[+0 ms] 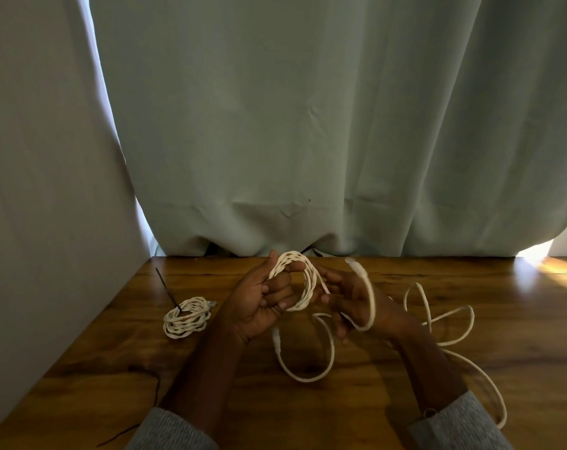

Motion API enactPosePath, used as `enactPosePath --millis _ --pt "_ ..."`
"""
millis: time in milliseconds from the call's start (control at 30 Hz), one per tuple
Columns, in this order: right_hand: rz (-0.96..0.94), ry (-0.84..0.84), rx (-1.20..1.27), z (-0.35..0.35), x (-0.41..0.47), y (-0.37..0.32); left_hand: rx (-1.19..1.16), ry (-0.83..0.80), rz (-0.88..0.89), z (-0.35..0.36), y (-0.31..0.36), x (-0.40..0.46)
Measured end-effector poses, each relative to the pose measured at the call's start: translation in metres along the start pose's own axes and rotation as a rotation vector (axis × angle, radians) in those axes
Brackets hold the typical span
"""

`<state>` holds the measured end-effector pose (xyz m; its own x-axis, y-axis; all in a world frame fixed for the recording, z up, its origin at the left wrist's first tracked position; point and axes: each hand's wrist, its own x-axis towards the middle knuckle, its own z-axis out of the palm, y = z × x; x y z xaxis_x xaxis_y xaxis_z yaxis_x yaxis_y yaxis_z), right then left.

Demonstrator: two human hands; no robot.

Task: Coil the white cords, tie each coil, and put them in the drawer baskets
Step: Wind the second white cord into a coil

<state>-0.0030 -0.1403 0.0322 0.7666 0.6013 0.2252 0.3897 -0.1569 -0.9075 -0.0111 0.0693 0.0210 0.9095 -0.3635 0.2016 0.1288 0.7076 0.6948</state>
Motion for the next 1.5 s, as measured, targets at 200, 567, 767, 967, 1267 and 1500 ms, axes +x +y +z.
enactPosePath --millis 200,567,767,967,1267,1500 --pt "-0.072 0.167 -0.303 0.019 0.013 0.007 -0.077 0.012 0.047 0.006 0.001 0.000" --pt "-0.076 -0.164 -0.499 0.025 0.013 0.006 -0.105 0.170 0.204 0.002 0.004 0.005" --pt "0.059 -0.262 -0.451 0.022 0.013 -0.001 0.117 0.295 0.271 0.003 0.000 0.008" --pt "0.089 -0.157 -0.592 0.024 0.017 -0.003 0.420 0.449 0.395 0.010 -0.007 0.006" --pt "-0.051 -0.203 -0.369 0.016 0.000 -0.013 0.134 0.315 0.363 -0.002 0.004 0.004" --pt "0.123 -0.049 -0.273 0.002 -0.002 -0.008 -0.013 0.289 0.407 -0.009 0.018 -0.003"
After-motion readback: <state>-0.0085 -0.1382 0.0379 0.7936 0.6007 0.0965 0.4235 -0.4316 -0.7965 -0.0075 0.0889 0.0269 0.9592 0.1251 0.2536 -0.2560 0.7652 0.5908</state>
